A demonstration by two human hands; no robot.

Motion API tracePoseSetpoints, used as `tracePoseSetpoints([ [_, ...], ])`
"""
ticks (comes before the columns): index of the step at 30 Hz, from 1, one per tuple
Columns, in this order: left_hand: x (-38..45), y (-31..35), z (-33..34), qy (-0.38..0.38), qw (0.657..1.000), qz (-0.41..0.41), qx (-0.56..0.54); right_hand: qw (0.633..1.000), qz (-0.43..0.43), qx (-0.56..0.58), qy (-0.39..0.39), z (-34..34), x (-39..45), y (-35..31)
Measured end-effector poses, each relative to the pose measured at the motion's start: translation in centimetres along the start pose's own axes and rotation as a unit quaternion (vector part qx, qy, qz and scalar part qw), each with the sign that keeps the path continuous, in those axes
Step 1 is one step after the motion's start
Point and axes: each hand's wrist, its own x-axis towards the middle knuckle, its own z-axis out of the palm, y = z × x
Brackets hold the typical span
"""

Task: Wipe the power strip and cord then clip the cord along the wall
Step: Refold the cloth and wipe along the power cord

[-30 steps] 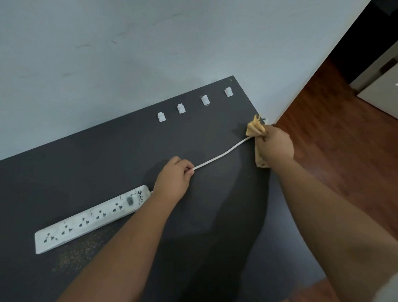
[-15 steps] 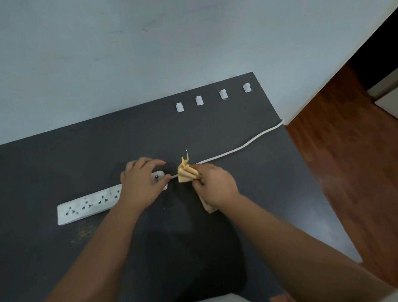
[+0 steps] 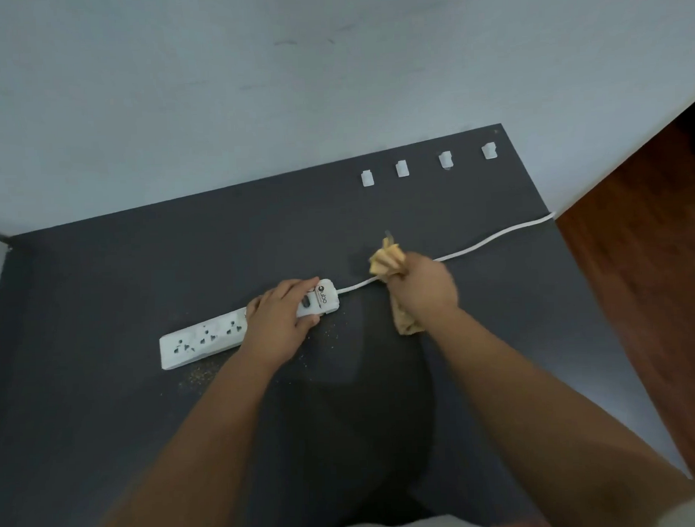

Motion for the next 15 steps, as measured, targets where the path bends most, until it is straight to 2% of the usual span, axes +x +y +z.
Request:
tracePoseSetpoints([
  [5,0.1,-0.3,0.1,0.005,1.000,0.011,-0.002,0.988,0.113,0.020,0.102,-5.2,1.1,5.7],
  [8,0.1,-0.2,0.1,0.011,1.000,0.013,-0.004,0.990,0.062,0.021,0.123,-5.0,0.2,3.9],
  [12,0.1,-0.1,0.2,0.009,1.000,0.017,0.006,0.997,-0.062,0.029,0.017,-1.3,-1.9,-0.8],
  [15,0.2,-0.3,0.2,0.009,1.000,0.025,0.008,0.994,-0.089,0.015,-0.060,0.9,-2.8,-2.3],
])
